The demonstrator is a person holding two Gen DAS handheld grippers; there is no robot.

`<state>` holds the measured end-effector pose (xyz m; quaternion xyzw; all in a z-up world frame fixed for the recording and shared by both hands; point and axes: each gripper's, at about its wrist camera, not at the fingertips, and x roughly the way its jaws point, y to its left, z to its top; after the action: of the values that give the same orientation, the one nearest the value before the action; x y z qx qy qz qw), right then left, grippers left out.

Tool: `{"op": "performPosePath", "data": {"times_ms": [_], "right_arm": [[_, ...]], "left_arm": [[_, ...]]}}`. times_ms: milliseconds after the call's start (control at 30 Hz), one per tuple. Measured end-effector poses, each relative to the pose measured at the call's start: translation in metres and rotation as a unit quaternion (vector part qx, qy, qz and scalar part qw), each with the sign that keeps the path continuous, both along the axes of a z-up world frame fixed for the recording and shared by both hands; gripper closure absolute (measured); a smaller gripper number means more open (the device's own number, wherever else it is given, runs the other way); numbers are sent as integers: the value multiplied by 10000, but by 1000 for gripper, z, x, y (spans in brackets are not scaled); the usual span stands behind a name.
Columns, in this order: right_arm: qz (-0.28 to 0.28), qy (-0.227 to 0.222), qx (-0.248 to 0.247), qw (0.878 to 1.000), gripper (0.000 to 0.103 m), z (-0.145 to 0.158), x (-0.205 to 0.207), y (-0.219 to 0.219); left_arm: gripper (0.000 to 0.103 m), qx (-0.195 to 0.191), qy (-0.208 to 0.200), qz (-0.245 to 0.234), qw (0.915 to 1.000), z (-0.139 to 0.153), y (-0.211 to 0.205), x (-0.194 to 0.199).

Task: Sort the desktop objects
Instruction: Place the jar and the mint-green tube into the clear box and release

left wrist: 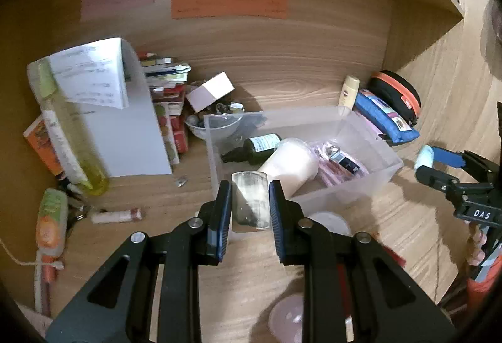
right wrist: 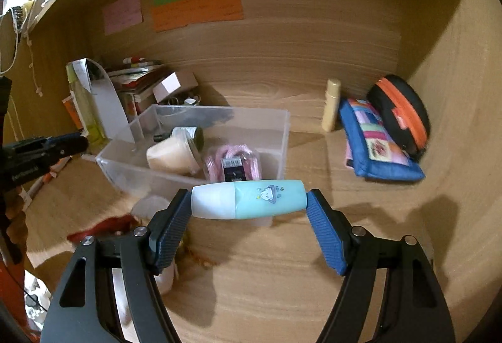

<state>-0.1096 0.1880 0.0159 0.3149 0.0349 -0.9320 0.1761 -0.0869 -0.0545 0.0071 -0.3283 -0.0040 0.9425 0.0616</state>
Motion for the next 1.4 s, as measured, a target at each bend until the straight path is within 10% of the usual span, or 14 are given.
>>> {"op": "performPosePath", "data": {"times_ms": [967, 1400], "right_arm": [[301, -797, 430, 9954, 31, -33, -80, -59], [309, -810, 244, 9959, 30, -21, -57, -41]], "left_arm": [[79, 169, -630, -260, 9975, -38, 7, -64], [32, -227, -111, -493, 9985, -8, 25, 0]]}}
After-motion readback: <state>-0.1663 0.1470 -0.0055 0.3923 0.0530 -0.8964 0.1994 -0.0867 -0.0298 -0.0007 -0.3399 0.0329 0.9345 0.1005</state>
